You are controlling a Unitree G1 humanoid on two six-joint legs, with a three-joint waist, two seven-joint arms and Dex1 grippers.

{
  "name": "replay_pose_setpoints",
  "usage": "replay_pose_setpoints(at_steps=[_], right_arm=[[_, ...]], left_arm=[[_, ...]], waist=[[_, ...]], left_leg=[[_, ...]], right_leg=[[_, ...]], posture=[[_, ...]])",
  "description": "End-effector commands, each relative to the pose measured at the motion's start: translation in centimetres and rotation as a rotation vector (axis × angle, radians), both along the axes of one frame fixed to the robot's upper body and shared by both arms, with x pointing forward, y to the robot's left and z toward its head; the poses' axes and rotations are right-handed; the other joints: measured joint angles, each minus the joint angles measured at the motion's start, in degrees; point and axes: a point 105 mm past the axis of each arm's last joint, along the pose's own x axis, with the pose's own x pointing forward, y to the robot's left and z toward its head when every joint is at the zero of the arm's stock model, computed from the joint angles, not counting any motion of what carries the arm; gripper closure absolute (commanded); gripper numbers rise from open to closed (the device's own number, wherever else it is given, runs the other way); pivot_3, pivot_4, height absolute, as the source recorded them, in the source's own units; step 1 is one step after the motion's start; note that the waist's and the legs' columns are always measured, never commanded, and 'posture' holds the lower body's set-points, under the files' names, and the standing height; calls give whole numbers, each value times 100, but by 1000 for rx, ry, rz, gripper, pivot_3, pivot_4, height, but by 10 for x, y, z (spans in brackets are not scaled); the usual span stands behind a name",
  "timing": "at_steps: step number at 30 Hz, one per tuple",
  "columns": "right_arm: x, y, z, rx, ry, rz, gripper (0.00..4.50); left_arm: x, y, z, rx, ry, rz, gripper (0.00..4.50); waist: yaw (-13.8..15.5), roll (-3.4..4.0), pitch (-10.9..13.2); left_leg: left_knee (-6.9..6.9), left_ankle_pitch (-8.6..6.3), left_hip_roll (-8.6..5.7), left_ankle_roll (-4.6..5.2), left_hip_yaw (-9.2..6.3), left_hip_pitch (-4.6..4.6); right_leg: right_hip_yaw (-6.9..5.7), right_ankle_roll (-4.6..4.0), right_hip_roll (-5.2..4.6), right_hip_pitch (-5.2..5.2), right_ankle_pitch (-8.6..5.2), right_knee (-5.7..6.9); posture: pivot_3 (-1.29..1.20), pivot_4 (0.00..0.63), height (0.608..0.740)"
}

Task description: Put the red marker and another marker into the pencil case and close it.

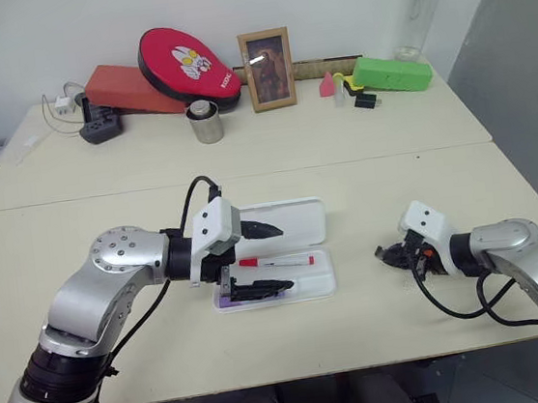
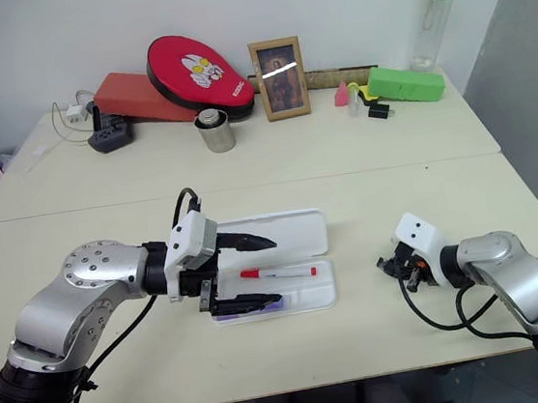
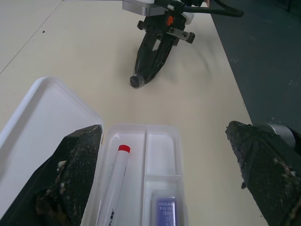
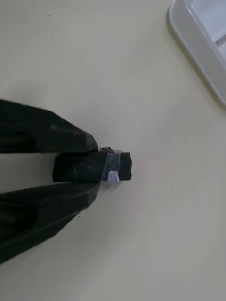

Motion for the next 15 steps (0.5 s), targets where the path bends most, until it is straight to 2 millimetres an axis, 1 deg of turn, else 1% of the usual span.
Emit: replay_pose_setpoints(at_steps=[1, 3, 5, 6, 9, 10, 11, 13, 15], right_arm=[[-6, 6, 17, 19, -38, 71, 4223], [-6, 9, 22, 33, -57, 85, 4226], [-7, 14, 29, 54, -88, 121, 4227], [-9, 20, 35, 80, -109, 154, 4228], [-17, 50, 58, 129, -184, 304, 4229], [-17, 63, 59, 132, -195, 350, 4229], [-17, 71, 59, 132, -199, 377, 4229], [-18, 94, 54, 139, -186, 445, 4229], [-16, 108, 50, 135, -182, 480, 4229]], left_arm=[[1, 4, 8, -11, -44, 11, 0], [1, 4, 8, -11, -44, 8, 0], [0, 4, 8, -9, -45, 6, 0], [0, 4, 7, -8, -44, 4, 0], [-5, 9, 5, 26, -34, -18, 0], [-6, 13, 4, 46, -29, -21, 0], [-8, 15, 3, 58, -26, -22, 0], [-10, 23, 1, 86, -19, -18, 0], [-11, 28, 0, 103, -16, -13, 0]], waist=[[0, 0, 0], [0, 0, 0], [0, 0, 0], [0, 0, 0], [-20, 0, 0], [-26, 1, 0], [-40, 0, 0], [-52, 0, 0], [-28, 0, 0]], left_leg=[[0, 0, 0, 0, 0, 0], [0, 0, 1, 0, -1, -1], [0, 0, 1, 0, 0, 0], [0, 0, 1, 0, 0, 0], [0, 0, 2, 0, 0, 0], [0, 0, 2, 0, -1, 1], [-2, 0, 1, 0, -3, 5], [-2, 0, 2, 0, -6, 11], [-2, 0, 9, 0, -12, 10]], right_leg=[[1, 0, 0, 0, 0, 0], [-1, 0, 0, 0, 0, 0], [0, 0, 0, 0, 0, 0], [0, 0, 0, 0, 0, 0], [0, 0, 1, 0, 0, 0], [3, 0, 3, -3, 0, 2], [4, 0, 4, -2, 0, 3], [8, -1, 20, -1, 0, 2], [3, -1, 26, 0, 0, 1]], posture=[[0, 150, 740], [0, 150, 740], [0, 150, 740], [0, 150, 740], [0, 150, 740], [0, 150, 740], [0, 150, 740], [0, 150, 740], [0, 150, 740]])
